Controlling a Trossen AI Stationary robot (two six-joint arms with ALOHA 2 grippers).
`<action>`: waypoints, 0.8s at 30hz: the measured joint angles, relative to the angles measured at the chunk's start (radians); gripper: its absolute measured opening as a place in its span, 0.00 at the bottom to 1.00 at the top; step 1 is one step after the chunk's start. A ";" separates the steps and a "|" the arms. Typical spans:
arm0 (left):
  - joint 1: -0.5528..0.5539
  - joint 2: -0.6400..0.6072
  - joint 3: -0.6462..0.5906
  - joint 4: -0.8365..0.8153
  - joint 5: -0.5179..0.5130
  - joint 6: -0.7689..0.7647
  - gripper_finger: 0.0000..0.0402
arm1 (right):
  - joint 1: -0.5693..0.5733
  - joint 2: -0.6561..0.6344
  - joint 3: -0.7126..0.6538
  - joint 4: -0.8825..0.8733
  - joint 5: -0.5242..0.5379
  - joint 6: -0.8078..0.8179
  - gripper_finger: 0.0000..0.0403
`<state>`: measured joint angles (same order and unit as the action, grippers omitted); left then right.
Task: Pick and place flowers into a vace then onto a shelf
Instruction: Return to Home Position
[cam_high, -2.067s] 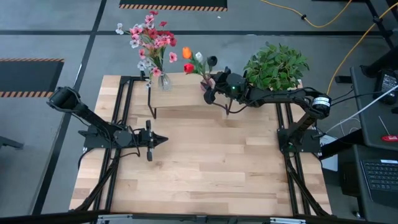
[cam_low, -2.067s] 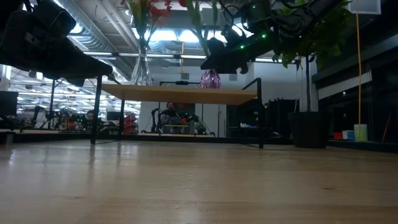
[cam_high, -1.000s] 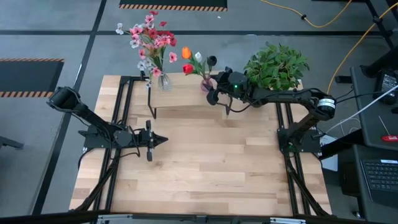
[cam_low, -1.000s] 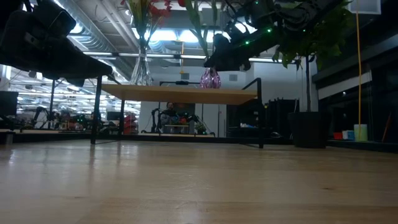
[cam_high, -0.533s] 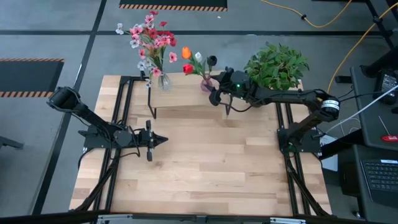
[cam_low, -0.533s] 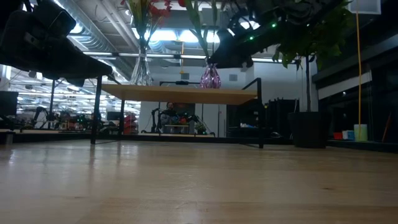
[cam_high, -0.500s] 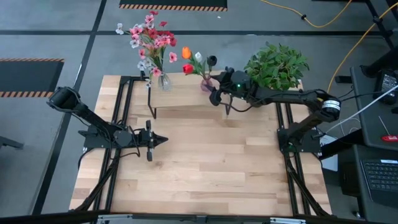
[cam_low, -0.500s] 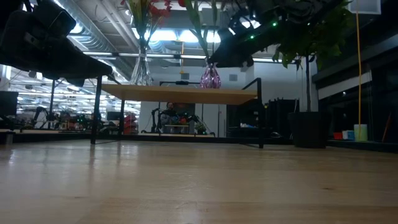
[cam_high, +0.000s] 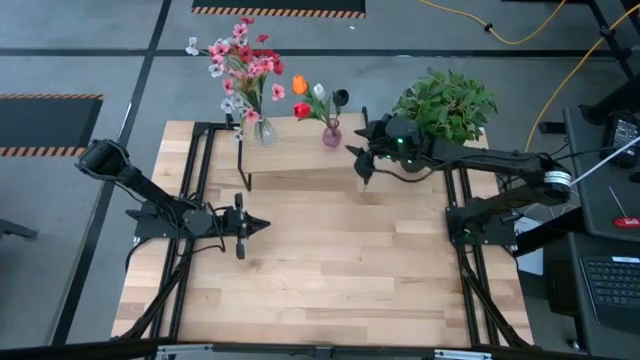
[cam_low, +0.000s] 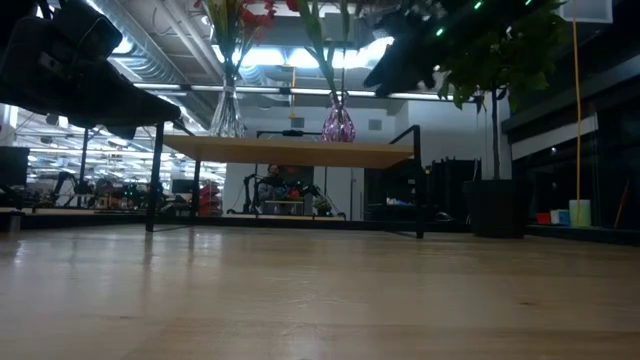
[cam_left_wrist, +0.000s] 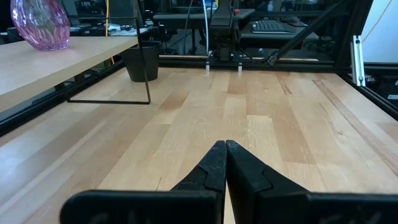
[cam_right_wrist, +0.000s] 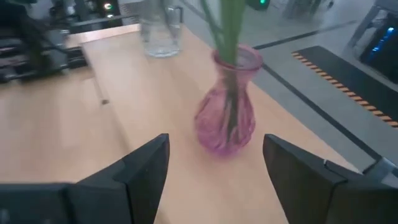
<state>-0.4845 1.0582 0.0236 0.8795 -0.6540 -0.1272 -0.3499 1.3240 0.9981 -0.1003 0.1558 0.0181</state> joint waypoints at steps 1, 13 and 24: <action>0.000 0.000 0.000 0.000 0.000 0.000 0.01 | 0.010 -0.025 0.000 -0.026 0.000 0.000 0.64; 0.000 0.000 0.000 0.015 -0.008 0.000 0.01 | 0.226 -0.294 -0.368 0.220 -0.005 -0.056 0.30; 0.034 -0.056 0.000 0.008 0.106 0.035 0.01 | 0.257 -0.424 -0.617 0.436 -0.241 -0.076 0.03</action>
<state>-0.4503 1.0020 0.0238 0.8877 -0.5480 -0.0926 -0.0933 0.8997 0.3809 0.3358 -0.0855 -0.0578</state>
